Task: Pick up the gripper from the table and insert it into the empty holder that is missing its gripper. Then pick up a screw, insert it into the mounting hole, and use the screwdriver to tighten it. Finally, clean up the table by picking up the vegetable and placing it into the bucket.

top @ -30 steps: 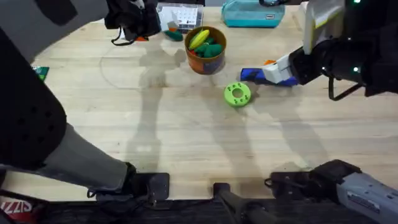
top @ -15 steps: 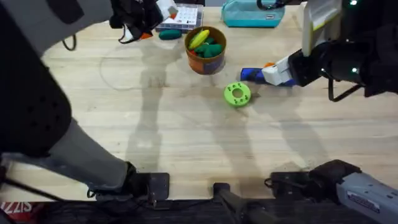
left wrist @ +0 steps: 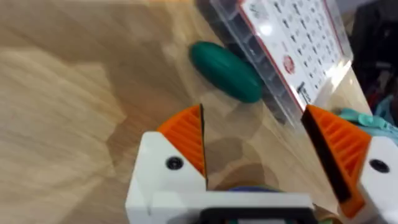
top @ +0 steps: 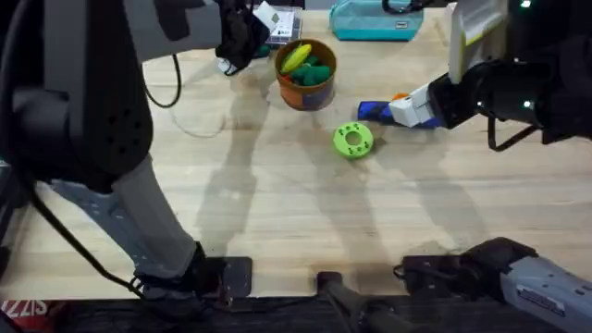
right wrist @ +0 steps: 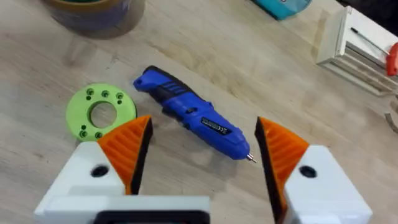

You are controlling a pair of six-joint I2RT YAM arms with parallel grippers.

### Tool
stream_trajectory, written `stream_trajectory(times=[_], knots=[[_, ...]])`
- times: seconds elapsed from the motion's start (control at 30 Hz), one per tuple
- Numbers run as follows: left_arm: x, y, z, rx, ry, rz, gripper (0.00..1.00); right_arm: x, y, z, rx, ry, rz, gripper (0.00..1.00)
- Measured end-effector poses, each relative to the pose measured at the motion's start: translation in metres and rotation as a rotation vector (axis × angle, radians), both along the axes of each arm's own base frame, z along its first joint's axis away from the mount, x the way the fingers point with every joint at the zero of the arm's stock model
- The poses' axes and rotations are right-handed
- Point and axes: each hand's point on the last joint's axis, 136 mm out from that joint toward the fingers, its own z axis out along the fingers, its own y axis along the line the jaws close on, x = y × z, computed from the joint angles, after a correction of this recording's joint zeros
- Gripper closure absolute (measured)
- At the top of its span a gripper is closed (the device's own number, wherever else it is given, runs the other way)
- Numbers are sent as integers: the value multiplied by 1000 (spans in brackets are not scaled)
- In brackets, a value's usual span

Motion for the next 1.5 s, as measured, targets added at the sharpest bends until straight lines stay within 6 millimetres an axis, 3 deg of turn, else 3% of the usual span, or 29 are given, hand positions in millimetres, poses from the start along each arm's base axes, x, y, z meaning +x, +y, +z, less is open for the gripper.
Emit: stream_trajectory(times=[0.33, 0.53, 0.87, 1.03, 1.07, 1.1, 1.27, 1.5], knots=[[-2, 28, -10, 33, 26, 174, 90, 0, 0, 0, 0, 0, 0, 55], [-5, 32, -31, 50, 67, 200, 91, 0, 0, 0, 0, 0, 0, 55], [-5, 33, -33, 59, 67, 208, 149, 0, 0, 0, 0, -1, 0, 55], [2, 29, -35, 33, 53, 208, 431, 0, 0, 0, 0, -1, 0, 55], [3, 27, -34, 27, 49, 205, 525, 0, 0, 0, 0, -1, 0, 55], [5, 23, -31, 14, 42, 196, 705, 0, 0, 0, 0, -1, 0, 55], [5, 18, -29, 2, 43, 185, 967, 0, 0, 0, 0, -1, 0, 55], [5, 16, -29, 12, 45, 159, 986, 0, 0, 0, 1, -1, 0, 55]])
